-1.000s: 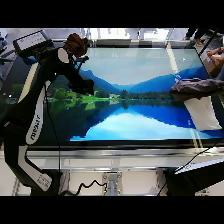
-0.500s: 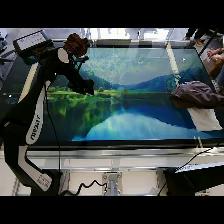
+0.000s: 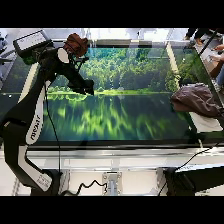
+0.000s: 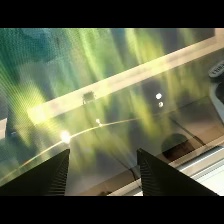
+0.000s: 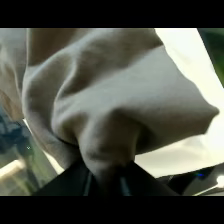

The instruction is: Fold the shirts.

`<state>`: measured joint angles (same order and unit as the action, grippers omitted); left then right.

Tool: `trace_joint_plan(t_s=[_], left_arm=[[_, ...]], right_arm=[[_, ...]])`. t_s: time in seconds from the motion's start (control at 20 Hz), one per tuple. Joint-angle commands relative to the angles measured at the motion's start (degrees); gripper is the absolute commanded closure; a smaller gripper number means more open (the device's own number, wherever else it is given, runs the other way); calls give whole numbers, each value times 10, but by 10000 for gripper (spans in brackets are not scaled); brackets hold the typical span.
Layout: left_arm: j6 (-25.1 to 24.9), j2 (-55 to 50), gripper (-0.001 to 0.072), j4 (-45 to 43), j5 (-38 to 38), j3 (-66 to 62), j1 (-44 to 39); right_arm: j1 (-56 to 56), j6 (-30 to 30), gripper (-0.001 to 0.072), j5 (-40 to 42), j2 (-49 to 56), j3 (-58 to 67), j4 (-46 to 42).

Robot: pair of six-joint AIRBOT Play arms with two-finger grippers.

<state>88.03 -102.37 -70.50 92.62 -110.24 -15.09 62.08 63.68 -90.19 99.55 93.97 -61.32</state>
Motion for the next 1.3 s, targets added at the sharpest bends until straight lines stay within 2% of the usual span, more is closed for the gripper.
trace_joint_plan(t_s=[0.0,0.2,0.3,0.4,0.45,0.5,0.55,0.65,0.75,0.85,0.95,1.1,1.25], left_arm=[[0,0,209,0,0,0,1],[0,0,208,0,0,0,0],[0,0,209,0,0,0,1],[0,0,209,0,0,0,1],[0,0,209,0,0,0,1],[0,0,209,0,0,0,0],[0,0,209,0,0,0,0],[0,0,209,0,0,0,0],[0,0,208,0,0,0,0],[0,0,209,0,0,0,0],[0,0,209,0,0,0,0],[0,0,209,0,0,0,1],[0,0,209,0,0,0,1]], right_arm=[[0,-162,398,-32,-26,16,8],[1,-296,375,-29,-75,96,14],[1,-334,375,-29,-96,132,31],[-1,-353,378,-40,-114,145,115],[-7,-360,441,-63,-119,145,172],[-20,-370,645,-96,-121,145,219],[-42,-359,674,-126,-121,145,246],[-108,-323,674,-127,-121,144,211],[-173,-279,674,-73,-121,144,127],[-207,-246,674,-22,-121,144,91],[-214,-218,675,5,-118,143,66],[-204,-183,674,3,-99,94,-51],[-167,-137,674,15,-60,35,-124]])
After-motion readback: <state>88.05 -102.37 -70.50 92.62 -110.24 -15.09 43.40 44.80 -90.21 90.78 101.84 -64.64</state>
